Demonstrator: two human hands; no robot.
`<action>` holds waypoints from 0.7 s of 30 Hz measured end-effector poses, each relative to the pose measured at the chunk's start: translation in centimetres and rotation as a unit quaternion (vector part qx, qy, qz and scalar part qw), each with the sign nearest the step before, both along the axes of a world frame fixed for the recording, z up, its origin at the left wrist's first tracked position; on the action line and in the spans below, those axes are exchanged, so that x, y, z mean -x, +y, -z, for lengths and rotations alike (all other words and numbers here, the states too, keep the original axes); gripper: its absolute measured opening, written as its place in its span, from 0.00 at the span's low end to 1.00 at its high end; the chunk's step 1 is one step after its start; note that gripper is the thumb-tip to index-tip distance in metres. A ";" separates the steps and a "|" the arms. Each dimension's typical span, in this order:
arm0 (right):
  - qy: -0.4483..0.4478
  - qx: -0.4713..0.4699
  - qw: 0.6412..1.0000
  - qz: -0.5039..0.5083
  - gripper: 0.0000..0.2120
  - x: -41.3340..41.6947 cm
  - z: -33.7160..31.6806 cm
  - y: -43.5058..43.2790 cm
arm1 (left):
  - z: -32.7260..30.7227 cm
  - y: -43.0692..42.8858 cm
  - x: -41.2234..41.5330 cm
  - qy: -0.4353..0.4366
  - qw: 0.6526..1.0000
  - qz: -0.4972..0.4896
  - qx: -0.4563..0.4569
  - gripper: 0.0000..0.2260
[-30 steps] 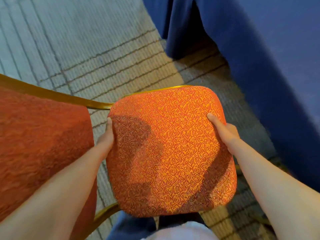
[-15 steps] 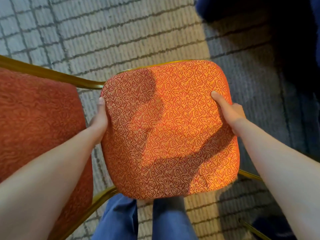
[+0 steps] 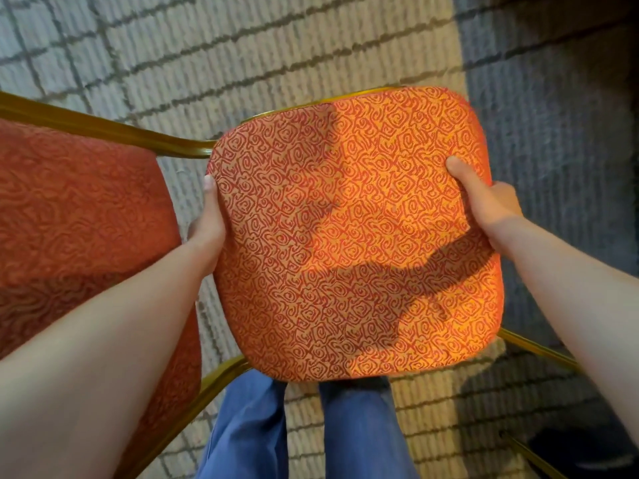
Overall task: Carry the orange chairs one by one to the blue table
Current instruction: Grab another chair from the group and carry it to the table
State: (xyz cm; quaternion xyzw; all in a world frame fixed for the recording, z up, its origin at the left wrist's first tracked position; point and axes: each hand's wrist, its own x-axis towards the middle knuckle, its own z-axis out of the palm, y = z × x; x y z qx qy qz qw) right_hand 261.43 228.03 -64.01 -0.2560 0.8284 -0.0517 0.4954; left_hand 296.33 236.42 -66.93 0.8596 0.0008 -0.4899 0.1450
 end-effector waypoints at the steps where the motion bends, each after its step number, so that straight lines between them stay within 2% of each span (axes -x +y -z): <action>1: 0.000 0.003 1.000 0.003 0.38 -0.1 0.0 -0.4 | 0.4 -0.4 -0.6 0.018 1.000 0.001 0.000 0.62; 4: -0.003 0.003 1.000 0.003 0.36 -0.9 0.3 -0.8 | 2.3 -0.3 -2.9 0.059 0.998 0.027 -0.020 0.67; 7: 0.003 0.009 1.000 0.004 0.36 -0.9 0.5 -0.8 | 2.1 -0.3 -2.9 0.044 0.998 0.023 -0.025 0.67; 11: -0.006 -0.001 1.000 0.007 0.32 -0.7 0.7 -0.6 | -0.6 -1.4 -0.5 0.032 0.999 0.015 -0.031 0.51; 13: -0.009 -0.002 1.000 0.004 0.28 -0.6 0.7 -0.7 | -0.4 -1.6 -0.7 0.046 0.998 0.004 -0.047 0.53; 15: -0.012 -0.005 1.000 0.013 0.32 -0.5 0.7 -0.8 | -0.3 -2.0 -1.1 0.063 0.996 0.000 -0.069 0.57; 18: -0.013 -0.011 1.000 0.012 0.39 -0.5 0.8 -0.8 | -1.1 -2.7 -0.2 0.083 0.994 0.011 -0.073 0.44; 21: -0.019 -0.005 1.000 0.016 0.31 -0.2 1.1 -0.3 | -0.9 -2.8 0.2 0.089 0.993 0.029 -0.076 0.40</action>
